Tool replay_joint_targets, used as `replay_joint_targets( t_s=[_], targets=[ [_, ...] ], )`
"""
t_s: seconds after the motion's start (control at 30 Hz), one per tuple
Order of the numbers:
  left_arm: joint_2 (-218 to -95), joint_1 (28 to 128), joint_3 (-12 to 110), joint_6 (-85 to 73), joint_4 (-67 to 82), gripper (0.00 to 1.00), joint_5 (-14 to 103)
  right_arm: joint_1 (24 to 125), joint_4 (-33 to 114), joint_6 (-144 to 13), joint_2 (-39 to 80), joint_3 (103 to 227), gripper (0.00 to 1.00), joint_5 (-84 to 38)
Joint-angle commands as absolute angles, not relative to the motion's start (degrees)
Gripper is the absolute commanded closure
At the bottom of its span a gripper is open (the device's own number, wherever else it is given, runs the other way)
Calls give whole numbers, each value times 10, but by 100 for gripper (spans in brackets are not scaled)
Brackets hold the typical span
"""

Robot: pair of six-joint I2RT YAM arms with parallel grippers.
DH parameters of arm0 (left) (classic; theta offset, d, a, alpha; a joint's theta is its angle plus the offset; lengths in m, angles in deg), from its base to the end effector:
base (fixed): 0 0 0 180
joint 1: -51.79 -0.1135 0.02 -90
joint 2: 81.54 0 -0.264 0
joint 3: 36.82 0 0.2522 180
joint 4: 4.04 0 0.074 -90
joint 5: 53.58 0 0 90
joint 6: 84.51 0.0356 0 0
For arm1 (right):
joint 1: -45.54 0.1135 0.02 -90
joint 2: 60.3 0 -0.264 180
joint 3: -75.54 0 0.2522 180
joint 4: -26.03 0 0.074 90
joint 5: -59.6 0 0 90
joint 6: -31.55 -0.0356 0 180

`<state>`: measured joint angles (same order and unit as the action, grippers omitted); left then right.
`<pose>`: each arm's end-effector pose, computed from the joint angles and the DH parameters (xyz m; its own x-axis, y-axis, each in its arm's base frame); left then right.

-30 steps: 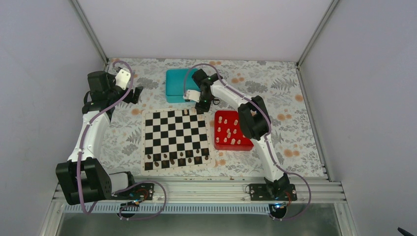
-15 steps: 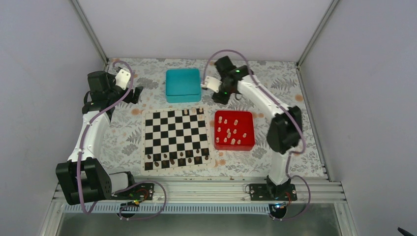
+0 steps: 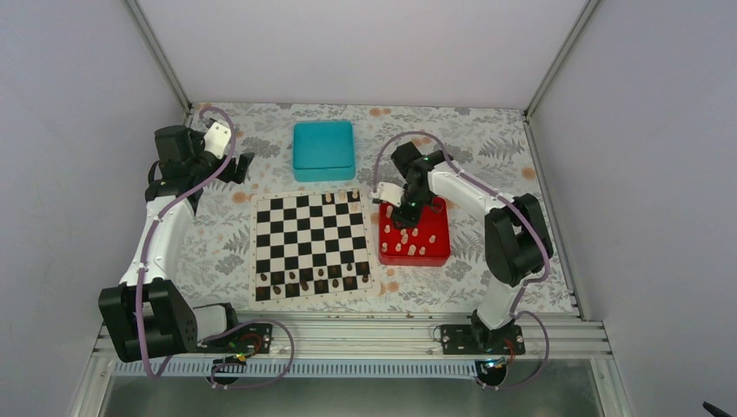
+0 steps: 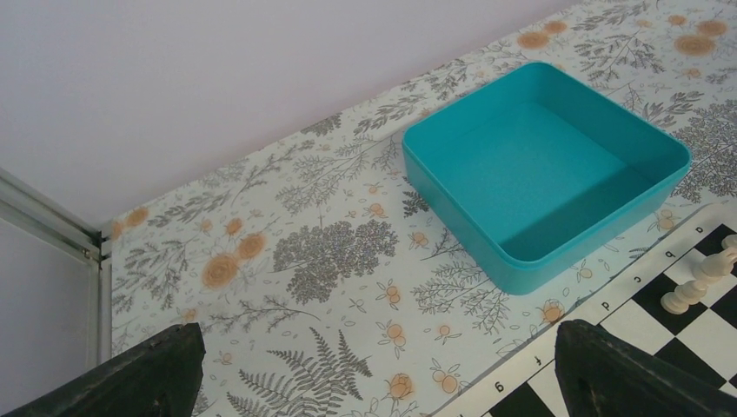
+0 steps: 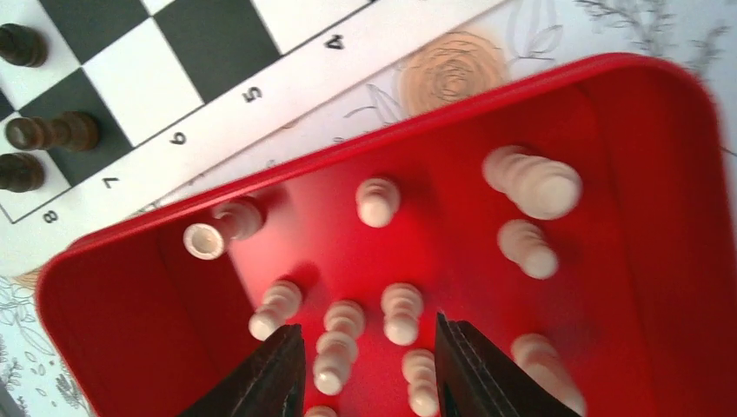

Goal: Set up the chess pieces on the board
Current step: Pick up the chess piece from the storage box.

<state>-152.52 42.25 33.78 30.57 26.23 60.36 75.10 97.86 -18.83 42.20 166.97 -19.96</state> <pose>0.2764 0.0318 0.3071 -0.3736 0.3301 -0.8669 0.3877 0.9046 0.1773 0.2909 0.1724 0.2146 -0.3431 -0.9156 -0.2099 -0.9392 0.3382 0.0597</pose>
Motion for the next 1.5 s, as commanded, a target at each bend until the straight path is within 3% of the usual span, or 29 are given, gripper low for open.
replay_joint_targets(
  t_s=[0.0, 1.03, 1.3, 1.47],
  targets=[
    [-1527, 421, 337, 315, 266, 0, 620, 763, 938, -199, 421, 1646, 61, -153],
    [-1527, 420, 333, 323, 272, 0, 637, 780, 898, -204, 503, 1659, 67, -171],
    [-1527, 420, 335, 323, 273, 0, 637, 780, 901, -207, 495, 1662, 88, -185],
    [-1526, 420, 336, 323, 272, 0, 636, 780, 945, -210, 478, 1690, 91, -210]
  ],
)
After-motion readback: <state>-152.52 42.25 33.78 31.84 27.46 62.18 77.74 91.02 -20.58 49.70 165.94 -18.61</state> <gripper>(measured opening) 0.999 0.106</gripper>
